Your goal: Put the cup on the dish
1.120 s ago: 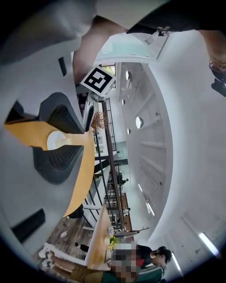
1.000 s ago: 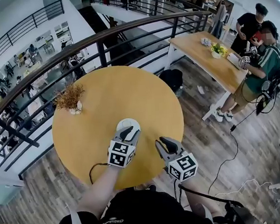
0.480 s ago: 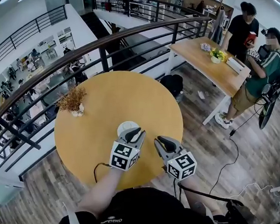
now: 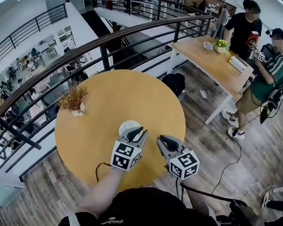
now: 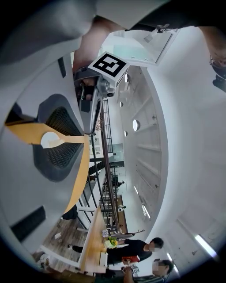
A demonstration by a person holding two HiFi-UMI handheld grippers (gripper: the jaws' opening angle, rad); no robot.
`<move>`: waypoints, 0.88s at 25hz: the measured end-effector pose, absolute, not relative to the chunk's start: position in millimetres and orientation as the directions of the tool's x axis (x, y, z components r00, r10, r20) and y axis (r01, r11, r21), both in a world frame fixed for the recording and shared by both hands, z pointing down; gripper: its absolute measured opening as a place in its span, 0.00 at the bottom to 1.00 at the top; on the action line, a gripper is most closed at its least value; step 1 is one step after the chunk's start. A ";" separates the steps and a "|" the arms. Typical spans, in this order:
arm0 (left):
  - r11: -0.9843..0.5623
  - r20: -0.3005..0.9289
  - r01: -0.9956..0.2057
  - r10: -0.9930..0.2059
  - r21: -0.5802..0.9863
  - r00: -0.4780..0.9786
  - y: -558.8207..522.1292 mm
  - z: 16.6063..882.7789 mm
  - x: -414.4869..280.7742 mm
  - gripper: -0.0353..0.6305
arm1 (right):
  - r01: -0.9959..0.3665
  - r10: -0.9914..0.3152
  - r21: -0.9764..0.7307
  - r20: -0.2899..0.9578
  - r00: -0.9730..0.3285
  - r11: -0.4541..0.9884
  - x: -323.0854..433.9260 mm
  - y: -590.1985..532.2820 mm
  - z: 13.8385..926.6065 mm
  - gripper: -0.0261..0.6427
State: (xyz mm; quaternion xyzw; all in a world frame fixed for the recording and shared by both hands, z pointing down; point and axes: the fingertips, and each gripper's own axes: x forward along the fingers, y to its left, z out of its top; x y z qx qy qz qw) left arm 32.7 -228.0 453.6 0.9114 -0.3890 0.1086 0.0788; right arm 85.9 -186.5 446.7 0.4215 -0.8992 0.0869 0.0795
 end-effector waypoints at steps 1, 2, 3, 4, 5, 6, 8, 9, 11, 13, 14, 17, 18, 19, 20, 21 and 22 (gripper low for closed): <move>-0.686 0.261 -0.726 -0.691 0.058 0.674 -227.5 453.5 32.9 0.18 | -0.772 -0.744 -0.087 0.219 -0.632 0.630 85.5 -186.1 446.8 0.11; -0.686 0.263 -0.725 -0.690 0.058 0.674 -227.1 453.6 33.1 0.18 | -0.772 -0.743 -0.085 0.222 -0.632 0.630 85.1 -185.8 447.1 0.11; -0.687 0.265 -0.724 -0.689 0.057 0.674 -226.9 454.1 33.2 0.18 | -0.771 -0.742 -0.083 0.225 -0.631 0.631 84.6 -185.7 447.7 0.11; -0.687 0.267 -0.724 -0.688 0.057 0.674 -227.1 454.9 33.3 0.18 | -0.772 -0.742 -0.081 0.230 -0.630 0.631 84.4 -185.9 448.7 0.11; -0.687 0.270 -0.724 -0.688 0.057 0.674 -227.4 456.0 33.3 0.18 | -0.772 -0.741 -0.079 0.235 -0.629 0.630 84.3 -186.2 450.0 0.10; -0.687 0.273 -0.724 -0.687 0.058 0.674 -227.9 457.3 33.1 0.18 | -0.773 -0.741 -0.079 0.240 -0.627 0.629 84.3 -186.6 451.2 0.10; -0.686 0.279 -0.725 -0.685 0.062 0.673 -228.0 460.2 31.7 0.18 | -0.775 -0.741 -0.080 0.247 -0.625 0.627 83.8 -186.5 453.4 0.10; -0.685 0.282 -0.725 -0.684 0.065 0.672 -227.5 461.8 30.9 0.18 | -0.775 -0.740 -0.081 0.250 -0.624 0.627 83.5 -186.0 454.2 0.10; -0.683 0.287 -0.727 -0.685 0.067 0.670 -225.9 464.7 29.3 0.18 | -0.776 -0.740 -0.081 0.254 -0.623 0.625 82.9 -184.7 455.4 0.10; -0.682 0.289 -0.728 -0.685 0.069 0.669 -223.9 466.2 27.2 0.18 | -0.780 -0.744 -0.080 0.257 -0.617 0.620 82.1 -183.3 456.2 0.10; -0.682 0.290 -0.728 -0.684 0.071 0.669 -222.7 466.7 26.0 0.18 | -0.783 -0.745 -0.079 0.259 -0.614 0.617 81.3 -182.5 456.7 0.10; -0.680 0.292 -0.729 -0.684 0.075 0.668 -220.8 468.9 22.3 0.18 | -0.785 -0.746 -0.075 0.265 -0.611 0.615 78.4 -181.0 459.3 0.10; -0.679 0.293 -0.730 -0.685 0.076 0.667 -220.7 470.1 21.5 0.18 | -0.785 -0.746 -0.075 0.267 -0.611 0.616 78.0 -180.9 460.5 0.10; -0.677 0.293 -0.731 -0.686 0.078 0.666 -220.8 471.4 21.1 0.18 | -0.785 -0.745 -0.076 0.268 -0.610 0.615 77.9 -181.1 461.9 0.10; -0.677 0.294 -0.732 -0.686 0.080 0.666 -221.1 472.3 20.9 0.18 | -0.785 -0.745 -0.077 0.269 -0.610 0.615 77.9 -181.4 462.9 0.10; -0.676 0.294 -0.732 -0.686 0.081 0.666 -221.4 472.9 20.6 0.18 | -0.785 -0.745 -0.077 0.271 -0.609 0.614 77.6 -181.8 463.7 0.10; -0.676 0.295 -0.732 -0.685 0.082 0.666 -221.6 473.3 20.1 0.18 | -0.786 -0.745 -0.078 0.274 -0.609 0.614 77.0 -182.0 464.2 0.10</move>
